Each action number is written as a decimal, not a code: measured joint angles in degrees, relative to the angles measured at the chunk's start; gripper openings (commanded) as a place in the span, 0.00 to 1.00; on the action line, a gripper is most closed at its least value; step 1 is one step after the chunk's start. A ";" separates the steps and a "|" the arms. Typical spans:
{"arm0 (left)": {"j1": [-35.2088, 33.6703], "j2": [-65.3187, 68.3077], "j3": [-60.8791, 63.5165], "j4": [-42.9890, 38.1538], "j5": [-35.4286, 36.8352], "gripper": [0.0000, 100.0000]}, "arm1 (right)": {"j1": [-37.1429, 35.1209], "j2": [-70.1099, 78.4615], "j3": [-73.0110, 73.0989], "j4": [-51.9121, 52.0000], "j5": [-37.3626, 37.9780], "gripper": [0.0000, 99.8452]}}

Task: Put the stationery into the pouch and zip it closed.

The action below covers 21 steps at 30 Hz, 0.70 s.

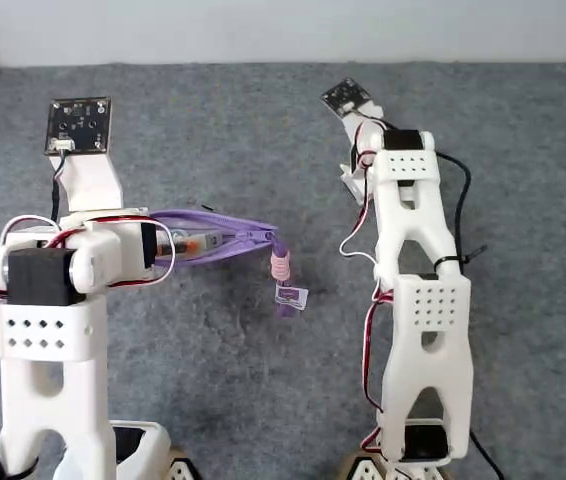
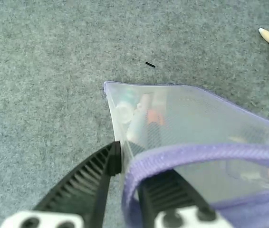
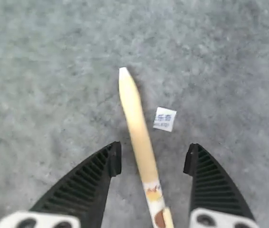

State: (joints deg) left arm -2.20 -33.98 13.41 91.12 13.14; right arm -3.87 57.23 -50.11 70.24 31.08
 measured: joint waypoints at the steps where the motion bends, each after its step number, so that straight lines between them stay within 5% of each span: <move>1: 0.00 0.00 0.00 0.00 0.00 0.01 | 0.00 1.14 -0.97 0.88 0.00 0.21; 7: 0.00 0.00 0.00 0.00 0.00 0.01 | -0.44 5.63 -7.38 4.57 0.18 0.01; 21: 0.00 0.00 0.00 -1.49 0.00 0.01 | -1.41 7.21 -25.85 24.70 -3.69 0.01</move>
State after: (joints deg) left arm -2.20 -33.98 13.41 89.63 13.14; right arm -5.27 64.44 -75.96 94.95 27.38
